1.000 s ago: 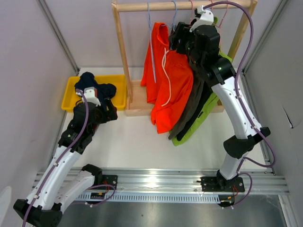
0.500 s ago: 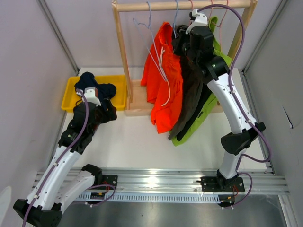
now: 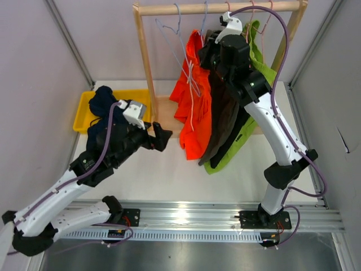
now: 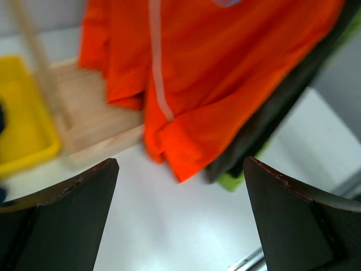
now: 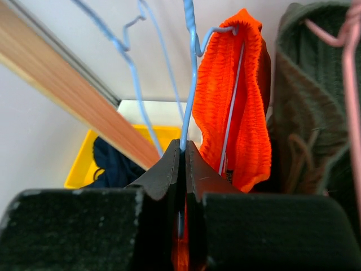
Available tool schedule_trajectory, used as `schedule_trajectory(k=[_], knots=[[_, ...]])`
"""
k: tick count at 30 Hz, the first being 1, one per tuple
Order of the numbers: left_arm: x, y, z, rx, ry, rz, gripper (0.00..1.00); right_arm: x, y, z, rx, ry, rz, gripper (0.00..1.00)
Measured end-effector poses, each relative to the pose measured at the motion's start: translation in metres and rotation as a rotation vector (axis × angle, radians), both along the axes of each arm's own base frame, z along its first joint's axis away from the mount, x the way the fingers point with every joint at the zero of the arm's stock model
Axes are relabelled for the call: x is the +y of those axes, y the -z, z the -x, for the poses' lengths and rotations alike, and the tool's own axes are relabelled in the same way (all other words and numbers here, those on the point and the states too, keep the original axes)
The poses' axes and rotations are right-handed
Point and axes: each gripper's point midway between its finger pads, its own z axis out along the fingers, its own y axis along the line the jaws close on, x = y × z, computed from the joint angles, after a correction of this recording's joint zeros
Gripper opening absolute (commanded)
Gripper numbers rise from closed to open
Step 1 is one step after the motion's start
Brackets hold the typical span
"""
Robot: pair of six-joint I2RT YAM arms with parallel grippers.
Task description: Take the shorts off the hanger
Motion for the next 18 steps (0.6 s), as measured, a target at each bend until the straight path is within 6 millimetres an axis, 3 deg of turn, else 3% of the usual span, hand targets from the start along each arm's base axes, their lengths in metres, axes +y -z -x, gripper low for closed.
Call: schedule_trajectory(k=[3, 6, 9, 12, 18], knots=[[-0.046, -0.037, 0.019, -0.073, 0.152, 0.043, 0.99, 0.009, -0.01, 0.024, -0.017, -0.01, -0.003, 0.0], [-0.086, -0.054, 0.035, -0.116, 0.262, 0.068, 0.99, 0.011, -0.018, 0.047, -0.028, -0.026, -0.01, 0.0], [-0.122, -0.049, 0.047, -0.124, 0.345, 0.058, 0.99, 0.01, -0.028, 0.067, -0.043, -0.039, -0.025, 0.0], [-0.145, -0.037, 0.054, -0.113, 0.389, 0.034, 0.99, 0.008, -0.033, 0.082, -0.051, -0.052, -0.035, 0.0], [-0.165, -0.027, 0.05, -0.117, 0.397, 0.017, 0.97, 0.005, -0.032, 0.085, -0.044, -0.046, -0.033, 0.0]])
